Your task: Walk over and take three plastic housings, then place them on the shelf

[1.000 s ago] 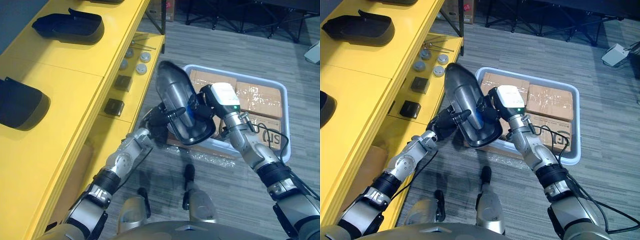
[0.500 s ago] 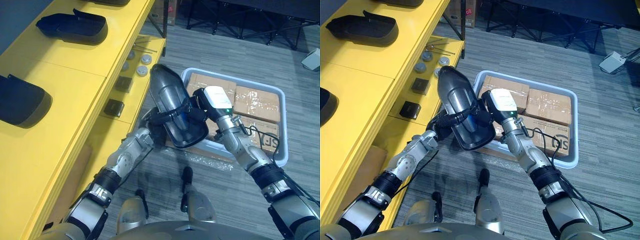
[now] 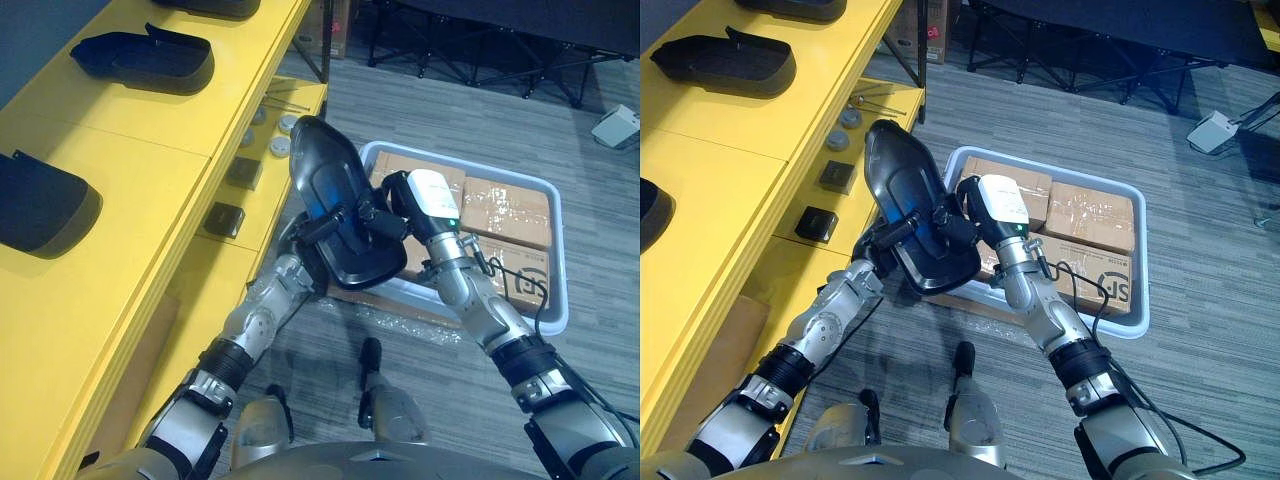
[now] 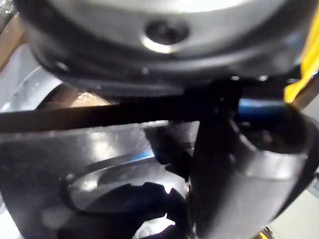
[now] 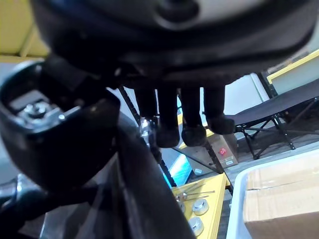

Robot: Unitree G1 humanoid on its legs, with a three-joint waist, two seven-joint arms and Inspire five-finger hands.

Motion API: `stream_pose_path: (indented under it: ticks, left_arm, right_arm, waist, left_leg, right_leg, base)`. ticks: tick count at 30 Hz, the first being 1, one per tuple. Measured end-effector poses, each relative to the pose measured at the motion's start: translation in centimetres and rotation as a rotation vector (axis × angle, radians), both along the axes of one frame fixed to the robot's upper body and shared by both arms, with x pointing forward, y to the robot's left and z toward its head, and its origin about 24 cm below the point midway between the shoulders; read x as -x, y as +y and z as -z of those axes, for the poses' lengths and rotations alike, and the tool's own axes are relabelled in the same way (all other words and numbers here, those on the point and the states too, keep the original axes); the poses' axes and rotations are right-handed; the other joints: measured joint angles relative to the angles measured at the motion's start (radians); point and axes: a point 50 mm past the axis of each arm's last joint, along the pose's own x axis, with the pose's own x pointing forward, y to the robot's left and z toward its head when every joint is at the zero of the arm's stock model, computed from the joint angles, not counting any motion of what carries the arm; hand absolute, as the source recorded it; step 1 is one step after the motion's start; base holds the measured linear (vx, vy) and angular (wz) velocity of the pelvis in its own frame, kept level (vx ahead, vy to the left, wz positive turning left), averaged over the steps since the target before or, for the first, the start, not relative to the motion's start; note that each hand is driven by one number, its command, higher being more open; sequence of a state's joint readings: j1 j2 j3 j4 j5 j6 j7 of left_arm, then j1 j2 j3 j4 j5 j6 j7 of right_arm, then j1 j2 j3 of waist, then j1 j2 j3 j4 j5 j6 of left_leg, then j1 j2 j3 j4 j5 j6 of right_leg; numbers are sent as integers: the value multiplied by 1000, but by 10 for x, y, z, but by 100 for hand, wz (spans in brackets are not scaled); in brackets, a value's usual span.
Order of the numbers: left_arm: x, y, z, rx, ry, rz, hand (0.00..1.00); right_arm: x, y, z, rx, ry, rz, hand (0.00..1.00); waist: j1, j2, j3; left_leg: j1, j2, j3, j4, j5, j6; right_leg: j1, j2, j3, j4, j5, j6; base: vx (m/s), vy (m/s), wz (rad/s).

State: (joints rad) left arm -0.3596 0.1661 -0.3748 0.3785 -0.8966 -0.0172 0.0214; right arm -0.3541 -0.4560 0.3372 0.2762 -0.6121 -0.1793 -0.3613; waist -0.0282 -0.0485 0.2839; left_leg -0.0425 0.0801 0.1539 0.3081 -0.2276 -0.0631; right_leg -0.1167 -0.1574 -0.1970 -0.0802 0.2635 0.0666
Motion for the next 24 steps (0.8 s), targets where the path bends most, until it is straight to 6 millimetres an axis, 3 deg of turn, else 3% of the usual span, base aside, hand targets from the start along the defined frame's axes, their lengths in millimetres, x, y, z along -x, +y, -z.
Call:
stream_pose_path:
  ticks: [2, 3, 10, 14, 18, 24]
  left_arm:
    - [3, -1, 1, 8, -3, 2, 0]
    - [5, -1, 2, 11, 0, 1, 0]
    - [17, 9, 3, 24, -19, -92, 0]
    - [16, 27, -17, -11, -131, -258, 0]
    - [24, 47, -27, -238, -239, -413, 0]
    - [40, 66, -14, -610, -266, -568, 0]
  right_arm:
    - [4, -1, 1, -11, -1, 4, 0]
    - [6, -1, 3, -16, 1, 4, 100]
    - [24, 8, 13, -205, 29, 0, 100]
    - [35, 8, 22, -298, 74, -4, 100]
    - [42, 9, 31, -469, 122, 58, 100]
    - [53, -7, 20, -697, 78, 135, 100]
  waist:
    - [-2, -1, -4]
    - [-3, -3, -9]
    - [-2, -18, -35]
    - [3, -21, -40]
    - [3, -10, -89]
    - [9, 8, -117]
  left_leg:
    - [2, 1, 3, -1, 0, 0]
    - [4, 2, 4, -1, 0, 0]
    - [35, 5, 7, -17, 2, -4]
    - [47, 11, 2, -23, 5, -10]
    - [53, 25, 3, -37, 4, -17]
    - [87, 30, 16, -62, 1, -21]
  right_leg:
    - [0, 1, 2, 0, 0, 0]
    - [1, 2, 3, 0, 0, 0]
    - [26, 3, -8, -6, -25, -11]
    - [39, 7, -27, -5, -34, -16]
    - [36, 24, -36, -5, -32, -19]
    - [52, 32, -43, 0, -29, -18]
  base:
    - [-24, -2, -5]
    - [-30, -7, -5]
    - [-40, -12, -1]
    - [-4, -18, 6]
    - [49, -13, -2]
    - [30, 14, -7]
